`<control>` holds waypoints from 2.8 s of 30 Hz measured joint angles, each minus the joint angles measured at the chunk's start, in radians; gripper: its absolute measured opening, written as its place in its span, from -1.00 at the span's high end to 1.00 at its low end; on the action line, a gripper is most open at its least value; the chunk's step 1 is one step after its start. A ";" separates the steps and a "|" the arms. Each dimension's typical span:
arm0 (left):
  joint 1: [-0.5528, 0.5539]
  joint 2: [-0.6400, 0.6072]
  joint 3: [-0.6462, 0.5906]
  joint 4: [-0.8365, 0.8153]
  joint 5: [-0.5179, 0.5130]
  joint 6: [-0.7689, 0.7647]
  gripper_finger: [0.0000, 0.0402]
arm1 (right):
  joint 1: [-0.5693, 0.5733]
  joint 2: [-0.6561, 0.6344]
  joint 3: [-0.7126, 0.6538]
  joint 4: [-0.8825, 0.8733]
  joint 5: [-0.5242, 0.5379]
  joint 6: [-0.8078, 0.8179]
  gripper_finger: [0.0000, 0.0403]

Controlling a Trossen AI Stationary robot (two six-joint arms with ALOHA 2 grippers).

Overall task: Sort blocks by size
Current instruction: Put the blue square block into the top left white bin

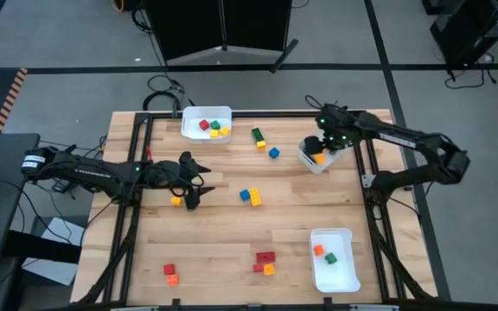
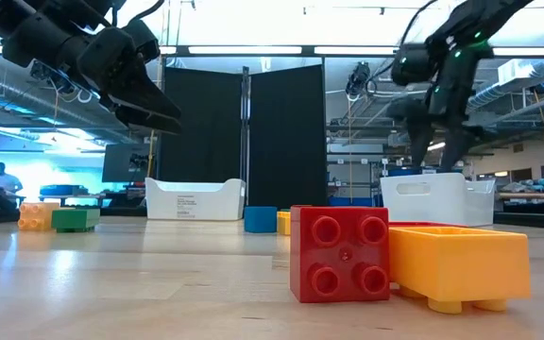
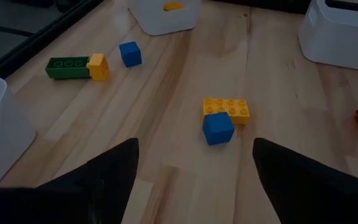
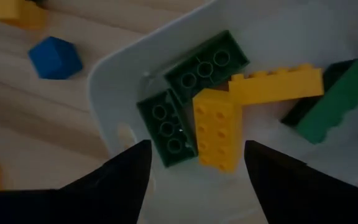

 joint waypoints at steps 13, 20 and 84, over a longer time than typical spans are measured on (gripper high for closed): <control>0.000 0.015 0.032 0.020 0.053 0.024 -0.61 | 0.059 -0.328 0.000 -0.113 -0.001 0.094 -0.32; 0.000 0.136 0.180 -0.099 0.044 0.026 -0.61 | 0.172 -0.444 0.000 -0.115 0.077 0.140 -0.33; 0.028 0.952 0.771 -0.415 0.083 -0.079 -0.51 | 0.788 -0.500 0.000 -0.232 0.325 0.349 -0.32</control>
